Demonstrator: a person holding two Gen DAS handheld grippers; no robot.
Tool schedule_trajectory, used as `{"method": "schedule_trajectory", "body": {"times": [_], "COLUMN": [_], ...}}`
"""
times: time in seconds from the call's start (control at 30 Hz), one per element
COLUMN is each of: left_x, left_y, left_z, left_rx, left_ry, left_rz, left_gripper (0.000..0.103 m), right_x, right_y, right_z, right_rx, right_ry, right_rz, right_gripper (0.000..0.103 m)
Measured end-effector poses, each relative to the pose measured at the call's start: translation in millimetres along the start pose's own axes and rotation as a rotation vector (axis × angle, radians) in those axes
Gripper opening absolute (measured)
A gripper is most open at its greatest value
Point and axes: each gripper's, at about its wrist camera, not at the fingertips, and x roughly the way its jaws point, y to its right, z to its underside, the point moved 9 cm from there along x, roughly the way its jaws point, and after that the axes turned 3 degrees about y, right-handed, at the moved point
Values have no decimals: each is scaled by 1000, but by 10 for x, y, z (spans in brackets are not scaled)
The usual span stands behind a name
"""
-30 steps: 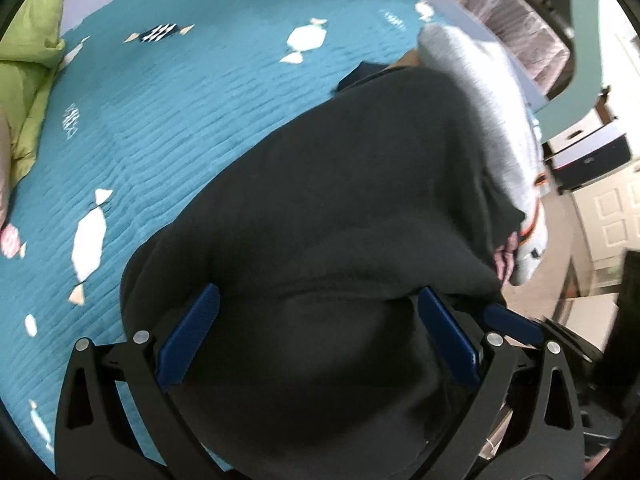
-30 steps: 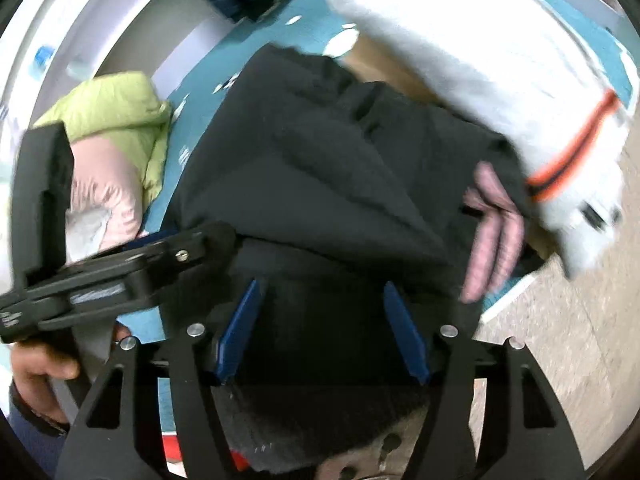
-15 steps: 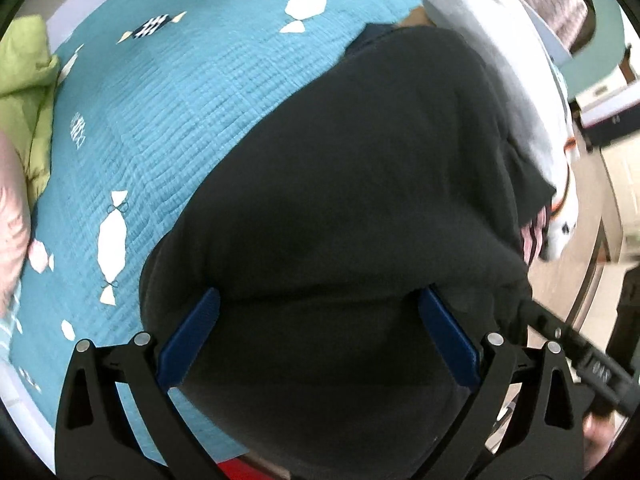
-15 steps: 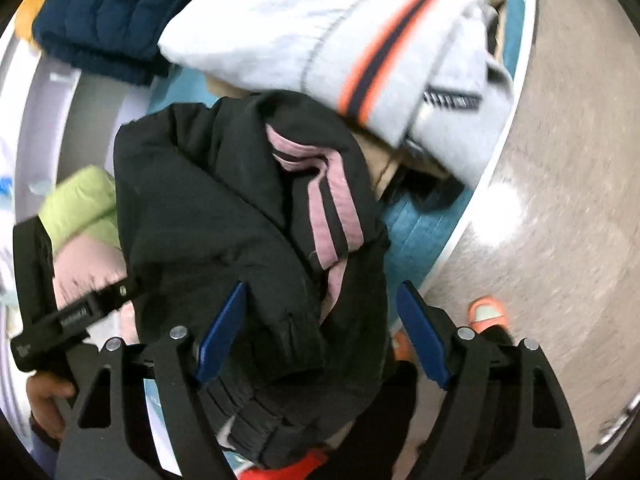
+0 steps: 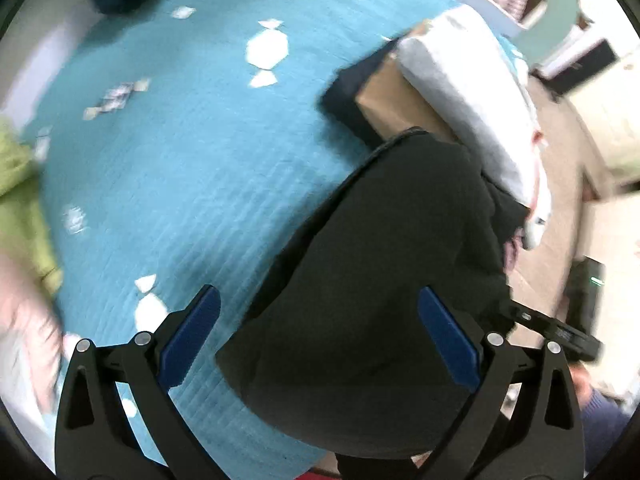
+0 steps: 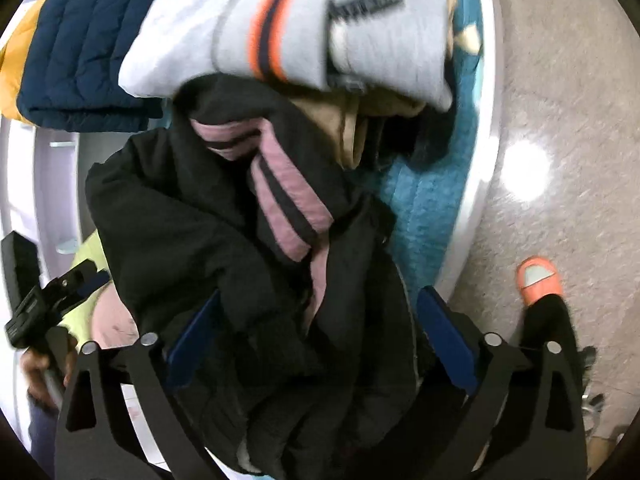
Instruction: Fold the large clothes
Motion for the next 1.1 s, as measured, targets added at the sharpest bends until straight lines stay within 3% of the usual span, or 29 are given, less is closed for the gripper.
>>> {"method": "schedule_trajectory", "body": {"times": [0.1, 0.27, 0.4, 0.67, 0.77, 1.1], "left_x": [285, 572, 676, 715, 831, 1027], "left_y": [-78, -115, -77, 5, -36, -103], "left_z": [7, -84, -90, -113, -103, -34], "left_rx": [28, 29, 69, 199, 171, 85], "left_ry": [-131, -221, -283, -301, -315, -297], "left_rz": [82, 236, 271, 273, 336, 553], "left_gripper": [98, 99, 99, 100, 100, 100], "right_x": [172, 388, 478, 512, 535, 836], "right_y": [74, 205, 291, 392, 411, 668], "right_z": [23, 24, 34, 69, 130, 158], "right_rx": [48, 105, 118, 160, 169, 166], "right_ry": [-34, -56, -82, -115, -100, -177], "right_rz": [-65, -167, -196, -185, -206, -354], "right_gripper": [95, 97, 97, 97, 97, 97]}}
